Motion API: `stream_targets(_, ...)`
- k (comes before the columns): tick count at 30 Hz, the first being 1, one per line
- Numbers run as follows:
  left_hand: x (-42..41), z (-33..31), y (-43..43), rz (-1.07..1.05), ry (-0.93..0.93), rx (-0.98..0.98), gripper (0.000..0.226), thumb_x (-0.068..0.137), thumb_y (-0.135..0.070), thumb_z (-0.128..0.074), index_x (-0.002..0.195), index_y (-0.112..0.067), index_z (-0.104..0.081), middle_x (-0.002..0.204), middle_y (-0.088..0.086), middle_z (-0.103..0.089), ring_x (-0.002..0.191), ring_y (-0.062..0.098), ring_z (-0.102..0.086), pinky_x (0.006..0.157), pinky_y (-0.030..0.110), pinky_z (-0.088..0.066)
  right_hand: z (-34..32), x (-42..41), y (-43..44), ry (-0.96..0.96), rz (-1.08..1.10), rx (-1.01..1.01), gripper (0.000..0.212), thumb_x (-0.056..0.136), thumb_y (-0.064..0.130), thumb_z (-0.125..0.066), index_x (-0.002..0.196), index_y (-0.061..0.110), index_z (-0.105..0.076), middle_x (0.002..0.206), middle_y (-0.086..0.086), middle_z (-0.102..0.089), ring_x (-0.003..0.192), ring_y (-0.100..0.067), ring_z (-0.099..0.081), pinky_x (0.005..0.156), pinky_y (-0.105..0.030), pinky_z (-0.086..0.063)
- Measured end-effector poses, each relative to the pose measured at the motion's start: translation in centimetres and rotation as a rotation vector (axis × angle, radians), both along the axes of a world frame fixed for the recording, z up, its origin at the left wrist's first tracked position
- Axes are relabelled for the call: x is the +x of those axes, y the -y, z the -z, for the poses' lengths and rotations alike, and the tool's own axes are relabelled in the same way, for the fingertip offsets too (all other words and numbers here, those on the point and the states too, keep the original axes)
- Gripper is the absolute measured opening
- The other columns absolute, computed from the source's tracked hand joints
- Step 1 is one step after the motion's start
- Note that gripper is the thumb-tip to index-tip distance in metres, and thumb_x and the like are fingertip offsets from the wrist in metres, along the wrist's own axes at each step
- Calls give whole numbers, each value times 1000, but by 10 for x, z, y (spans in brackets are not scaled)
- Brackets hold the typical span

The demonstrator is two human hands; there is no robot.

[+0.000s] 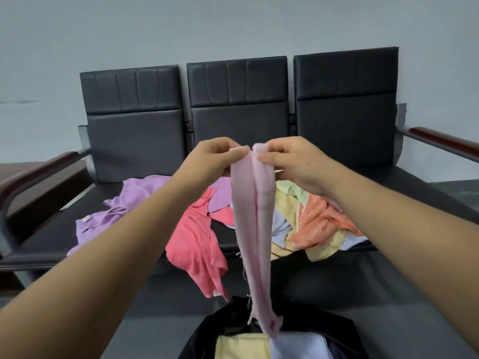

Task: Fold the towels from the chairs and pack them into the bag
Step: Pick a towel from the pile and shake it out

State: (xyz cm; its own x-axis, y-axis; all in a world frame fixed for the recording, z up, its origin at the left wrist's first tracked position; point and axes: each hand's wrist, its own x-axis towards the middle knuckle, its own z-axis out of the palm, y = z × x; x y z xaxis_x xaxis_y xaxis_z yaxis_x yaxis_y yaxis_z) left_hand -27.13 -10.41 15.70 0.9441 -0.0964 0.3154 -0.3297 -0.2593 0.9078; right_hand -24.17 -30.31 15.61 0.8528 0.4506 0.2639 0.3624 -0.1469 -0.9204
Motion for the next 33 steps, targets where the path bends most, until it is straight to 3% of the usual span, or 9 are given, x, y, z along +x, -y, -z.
stream_targets(2,2,16,-6,72,-99,-109,38,80,-42,-78,98,-10,-68,95,9,-69,87,19,-67,84,35,-59,-4,3,0,-70,35,144,27,102,11,-58,117,-11,-64,106,-26,-67,98,-32,-65,94,-51,-54)
stream_targets(6,-2,61,-11,146,-205,225,31,90,-30,-76,101,-2,-72,95,15,-73,88,15,-69,94,45,-57,-16,11,4,-140,106,327,28,102,13,-58,117,-9,-66,119,-31,-67,108,-42,-66,103,-56,-46)
stream_targets(9,-6,86,-8,164,-247,254,22,93,-25,-72,97,-3,-74,101,20,-73,94,23,-69,101,51,-52,-15,19,6,-162,151,338,22,101,13,-61,110,-4,-71,121,-30,-66,108,-40,-68,106,-56,-47)
stream_targets(15,-10,106,7,282,-414,-255,35,95,-18,-61,126,-1,-63,127,21,-66,117,39,-62,111,55,-43,20,36,5,-215,286,151,22,100,7,-57,109,-10,-67,80,-9,-69,72,-22,-65,65,-35,-55)
stream_targets(18,-7,110,10,293,-472,-531,42,96,-24,-59,135,-9,-52,130,21,-56,118,37,-53,106,60,-40,44,40,5,-315,339,24,17,101,8,-56,111,-2,-66,92,-13,-65,83,-28,-62,71,-39,-57)
stream_targets(21,-3,110,13,243,-514,-675,46,102,-31,-50,138,-3,-50,128,18,-63,112,33,-64,94,49,-53,68,41,8,-598,254,167,22,102,17,-59,117,1,-58,101,-13,-62,89,-26,-63,81,-40,-59)
stream_targets(25,7,113,10,194,-514,-902,41,105,-31,-44,125,0,-62,115,18,-73,102,28,-73,84,39,-61,106,41,23,-943,136,261,59,95,48,-63,123,-3,-51,124,-13,-68,123,-29,-60,100,-46,-50)
stream_targets(27,12,118,6,182,-503,-982,38,105,-28,-45,121,1,-62,111,18,-74,100,27,-74,84,38,-62,125,38,28,-1022,70,252,66,92,55,-63,125,-2,-53,128,-20,-68,122,-35,-63,103,-51,-50)
stream_targets(33,21,137,1,220,-488,-968,33,95,-14,-58,125,-1,-60,119,18,-68,112,31,-67,100,44,-54,162,27,25,-979,-142,112,38,89,25,-73,122,7,-67,117,-12,-70,113,-28,-63,115,-49,-41)
